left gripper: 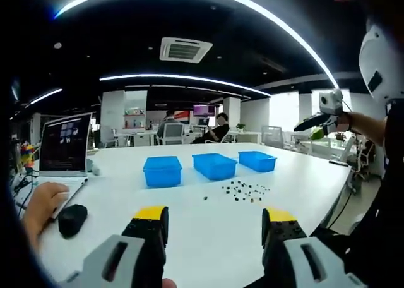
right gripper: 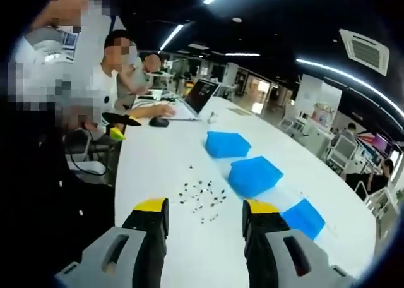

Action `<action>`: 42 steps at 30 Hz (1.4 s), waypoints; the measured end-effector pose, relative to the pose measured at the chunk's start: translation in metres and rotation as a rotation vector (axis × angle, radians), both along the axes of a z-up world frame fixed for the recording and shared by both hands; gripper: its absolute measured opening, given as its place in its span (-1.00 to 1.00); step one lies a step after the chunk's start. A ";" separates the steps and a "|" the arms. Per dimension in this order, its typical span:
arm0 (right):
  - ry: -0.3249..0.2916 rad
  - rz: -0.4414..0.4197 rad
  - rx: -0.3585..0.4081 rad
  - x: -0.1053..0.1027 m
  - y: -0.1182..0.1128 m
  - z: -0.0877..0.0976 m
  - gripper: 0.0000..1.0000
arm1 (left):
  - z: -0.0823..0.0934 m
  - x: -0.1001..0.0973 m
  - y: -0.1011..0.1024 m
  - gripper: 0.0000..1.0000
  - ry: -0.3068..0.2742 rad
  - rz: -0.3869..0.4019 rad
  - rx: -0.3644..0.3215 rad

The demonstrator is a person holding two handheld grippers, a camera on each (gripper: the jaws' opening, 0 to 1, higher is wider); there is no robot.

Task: Pick up the resistors one by one and place each resistor into its matching bin, sorting the parts by color and model until every resistor is separated into the correct bin for its type

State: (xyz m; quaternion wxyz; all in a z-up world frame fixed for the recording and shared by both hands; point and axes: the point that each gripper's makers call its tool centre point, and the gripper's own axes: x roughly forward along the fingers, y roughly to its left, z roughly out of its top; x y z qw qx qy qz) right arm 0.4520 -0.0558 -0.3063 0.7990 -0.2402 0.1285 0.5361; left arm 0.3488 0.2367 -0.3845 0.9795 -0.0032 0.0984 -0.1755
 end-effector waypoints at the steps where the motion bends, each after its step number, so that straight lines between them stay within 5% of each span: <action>1: 0.000 0.006 -0.004 0.000 0.001 0.000 -0.03 | 0.000 0.000 0.000 0.22 0.000 0.000 -0.001; 31: 0.038 0.143 -0.192 0.021 0.028 -0.023 -0.03 | 0.000 0.004 -0.001 0.22 -0.004 -0.016 -0.019; 42: 0.090 0.205 -0.288 0.039 0.062 -0.045 -0.04 | -0.001 0.001 0.003 0.23 0.002 -0.003 -0.018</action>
